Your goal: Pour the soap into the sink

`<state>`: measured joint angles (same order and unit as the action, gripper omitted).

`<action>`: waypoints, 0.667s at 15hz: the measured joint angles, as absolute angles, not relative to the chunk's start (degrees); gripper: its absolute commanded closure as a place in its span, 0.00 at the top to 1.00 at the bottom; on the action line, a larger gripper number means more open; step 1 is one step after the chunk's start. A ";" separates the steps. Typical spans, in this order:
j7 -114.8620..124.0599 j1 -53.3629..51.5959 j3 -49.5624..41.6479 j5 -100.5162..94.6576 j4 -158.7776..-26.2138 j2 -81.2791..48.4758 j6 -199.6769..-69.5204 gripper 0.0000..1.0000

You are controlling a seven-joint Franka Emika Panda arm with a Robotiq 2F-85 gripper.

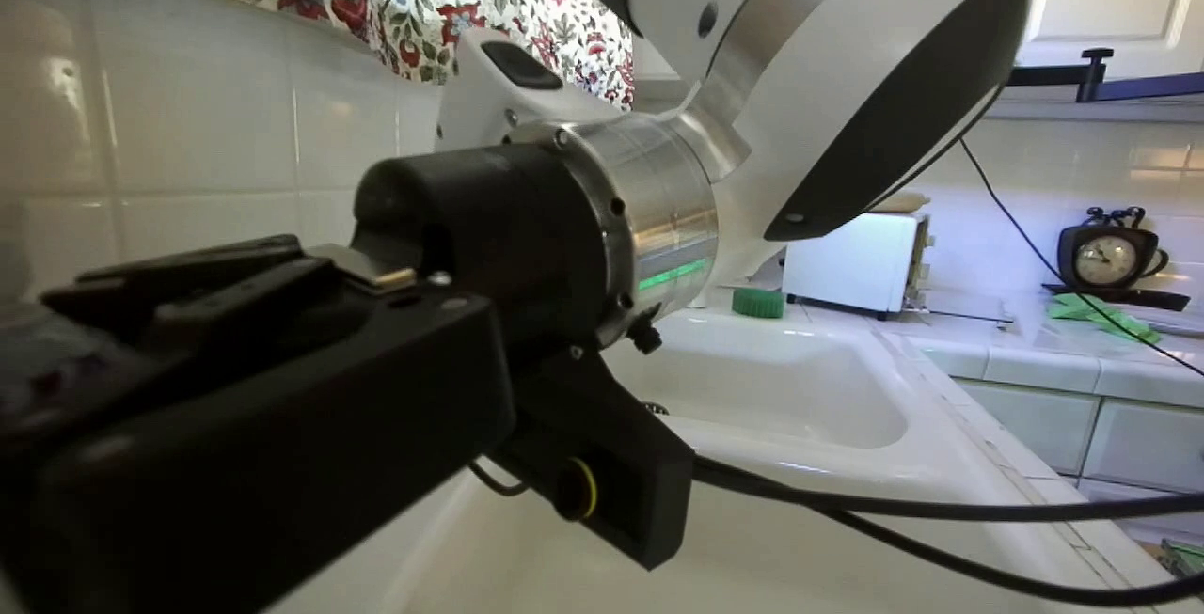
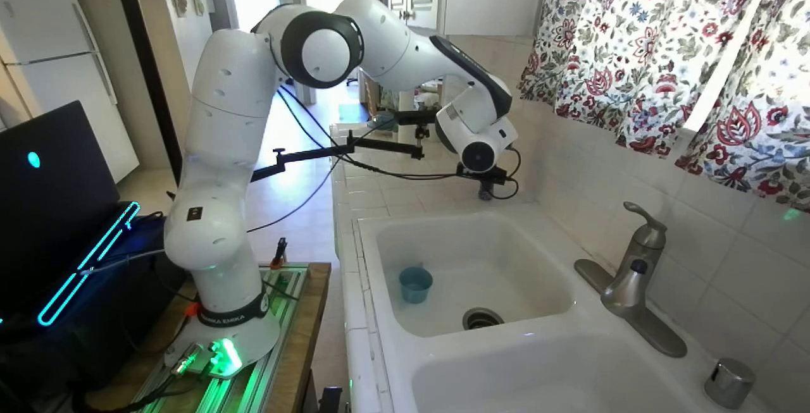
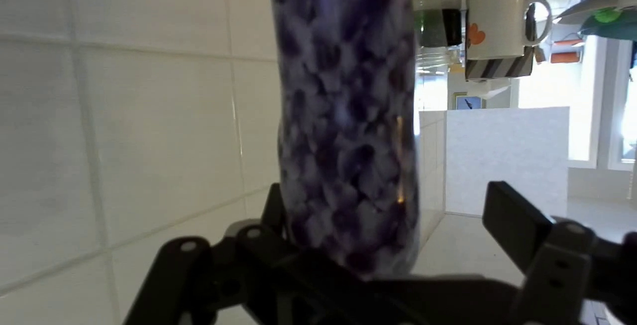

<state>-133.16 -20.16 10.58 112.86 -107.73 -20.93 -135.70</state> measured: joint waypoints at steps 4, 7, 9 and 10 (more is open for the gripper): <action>-132.48 -18.50 9.93 111.50 -109.93 -21.01 -134.15 1.00; -132.18 -18.32 9.61 111.50 -111.02 -21.14 -134.95 1.00; -131.32 -18.64 9.83 111.77 -111.15 -21.15 -136.90 1.00; -130.73 -18.94 10.00 111.84 -111.15 -21.12 -137.88 1.00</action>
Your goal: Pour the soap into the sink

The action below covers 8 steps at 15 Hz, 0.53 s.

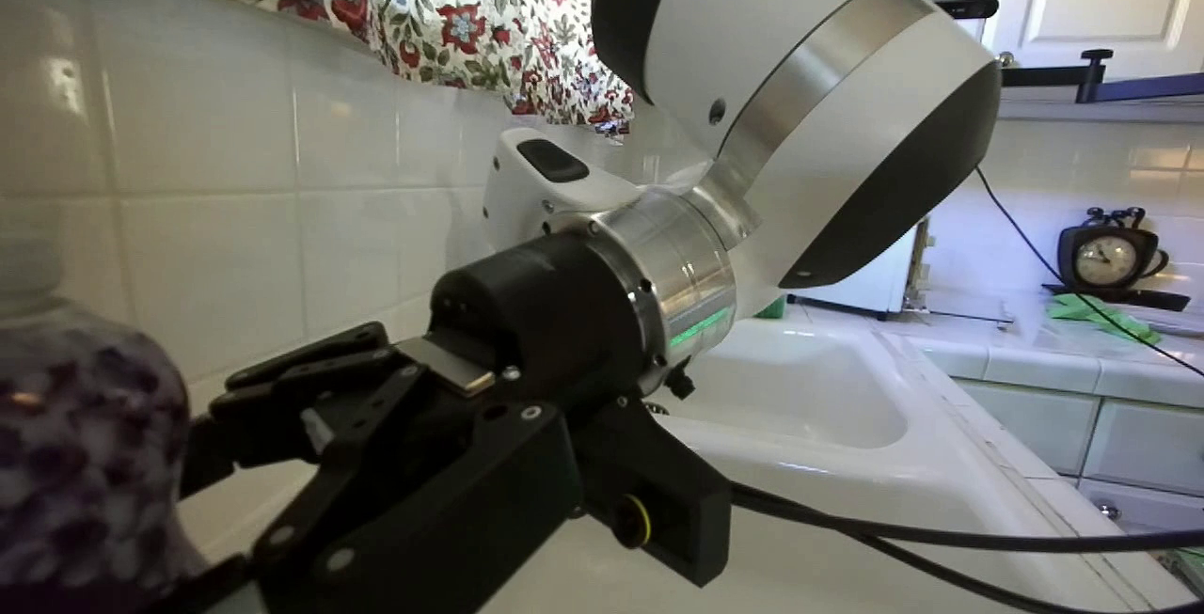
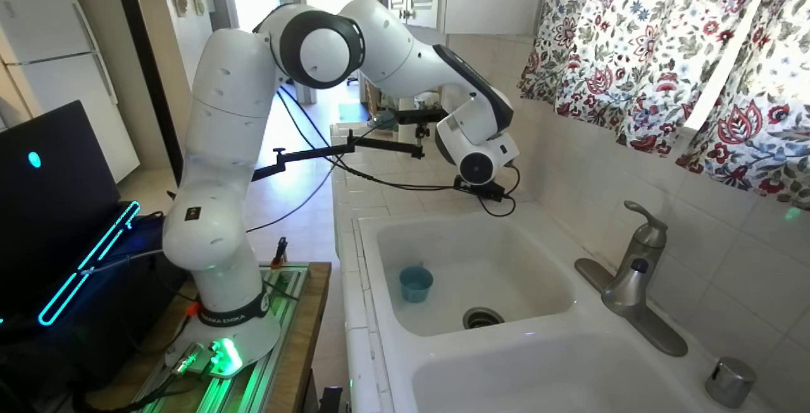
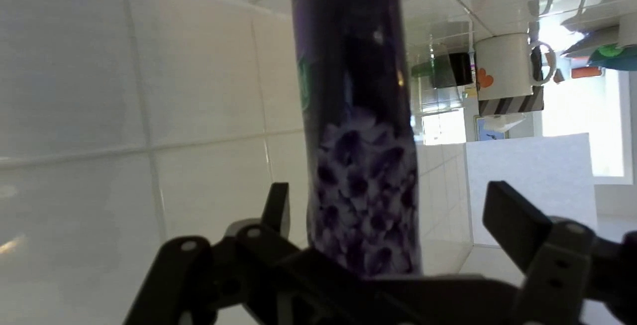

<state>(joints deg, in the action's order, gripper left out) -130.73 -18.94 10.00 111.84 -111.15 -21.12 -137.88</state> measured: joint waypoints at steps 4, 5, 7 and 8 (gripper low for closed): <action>-129.15 -20.52 11.12 112.69 -111.16 -20.55 -142.01 0.74; -129.05 -20.92 11.35 113.28 -111.15 -20.38 -143.24 0.66; -129.07 -21.69 11.56 114.88 -111.15 -20.10 -145.67 0.57; -129.18 -22.04 11.56 115.84 -111.14 -19.99 -146.80 0.57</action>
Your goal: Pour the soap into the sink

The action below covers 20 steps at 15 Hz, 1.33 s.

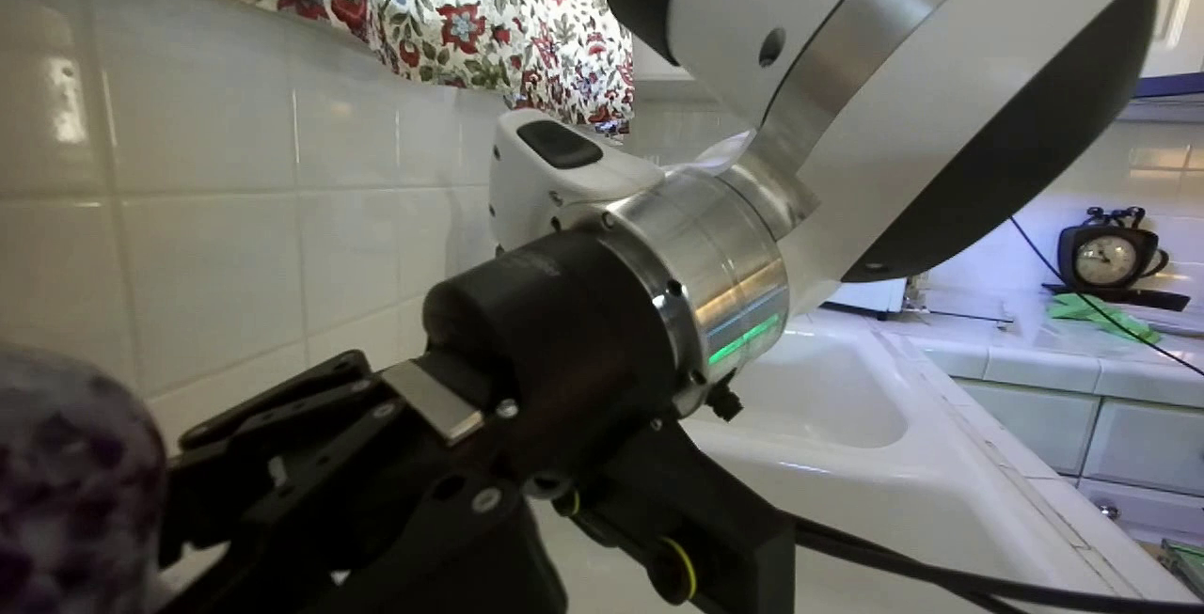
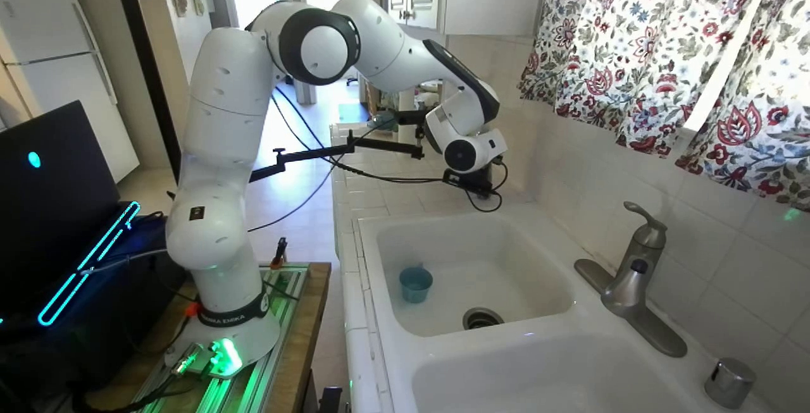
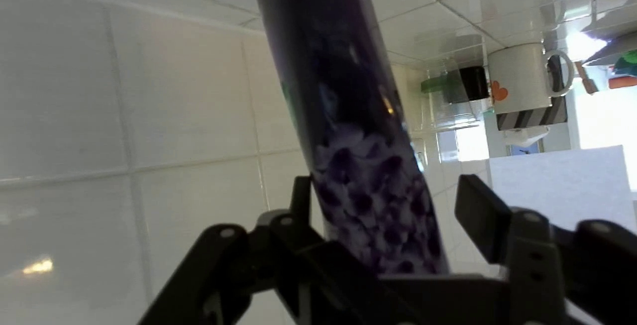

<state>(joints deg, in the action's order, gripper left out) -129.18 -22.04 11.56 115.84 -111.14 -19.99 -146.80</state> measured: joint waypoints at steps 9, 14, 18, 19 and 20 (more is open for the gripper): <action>-132.31 -22.65 11.38 119.09 -111.12 -19.87 -149.39 0.29; -133.08 -22.65 11.23 119.16 -111.11 -19.87 -149.40 0.27; -133.13 -22.65 11.24 119.16 -111.11 -19.86 -149.40 0.23; -133.13 -22.65 11.25 119.16 -111.11 -19.84 -149.40 0.22; -133.13 -22.66 11.25 119.16 -111.11 -19.78 -149.40 0.26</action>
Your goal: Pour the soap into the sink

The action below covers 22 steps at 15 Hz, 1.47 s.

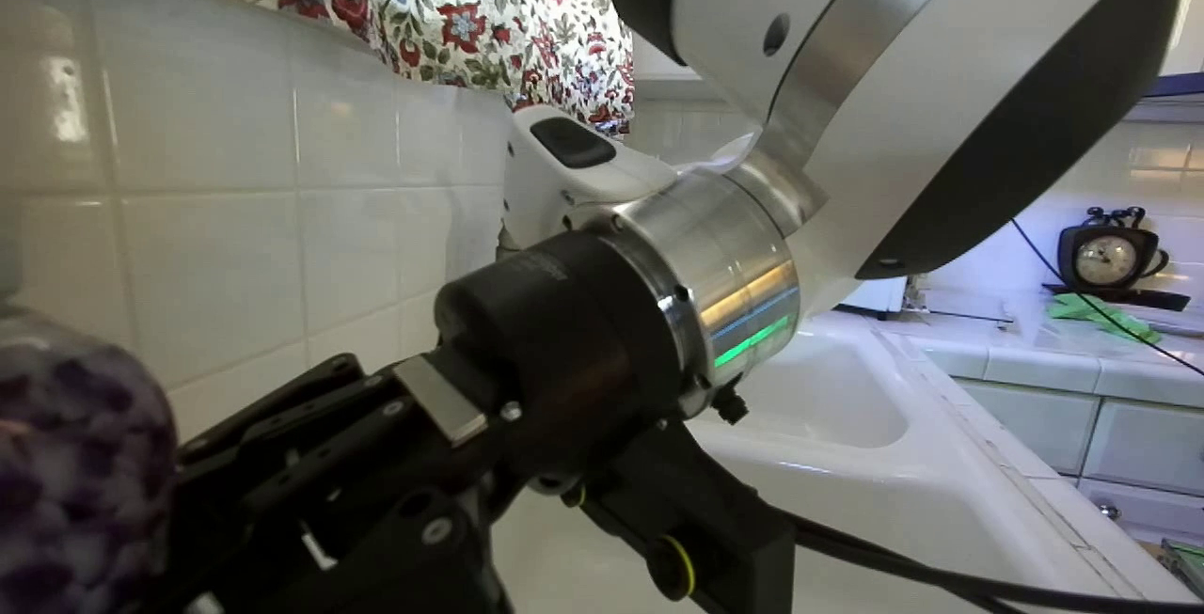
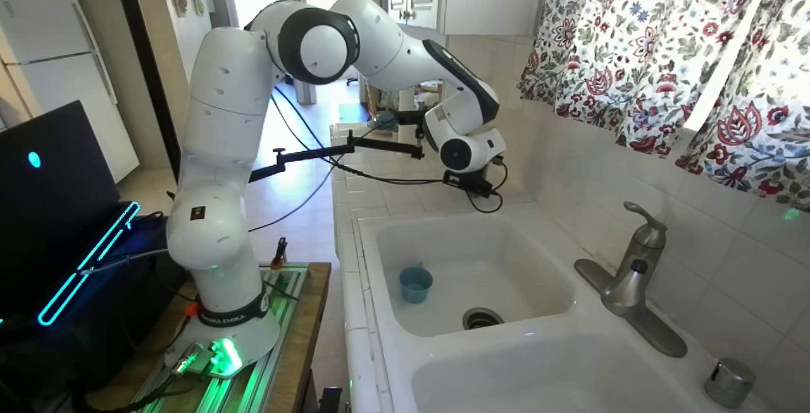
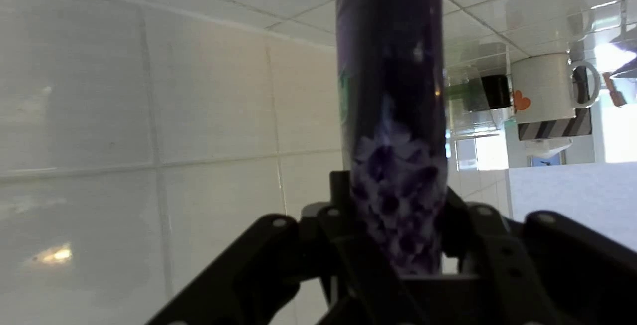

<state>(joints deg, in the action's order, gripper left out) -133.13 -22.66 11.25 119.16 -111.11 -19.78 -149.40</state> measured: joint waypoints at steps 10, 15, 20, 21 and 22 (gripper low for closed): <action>-132.31 -22.64 11.80 119.07 -114.88 -11.59 -151.84 0.27; -127.49 -22.67 12.90 117.19 -121.88 -3.51 -158.34 0.26; -117.79 -22.82 14.26 110.87 -129.86 6.07 -165.32 0.24; -114.40 -22.52 15.10 108.24 -131.63 7.97 -166.82 0.22; -110.62 -22.37 15.87 105.18 -133.48 9.74 -168.12 0.21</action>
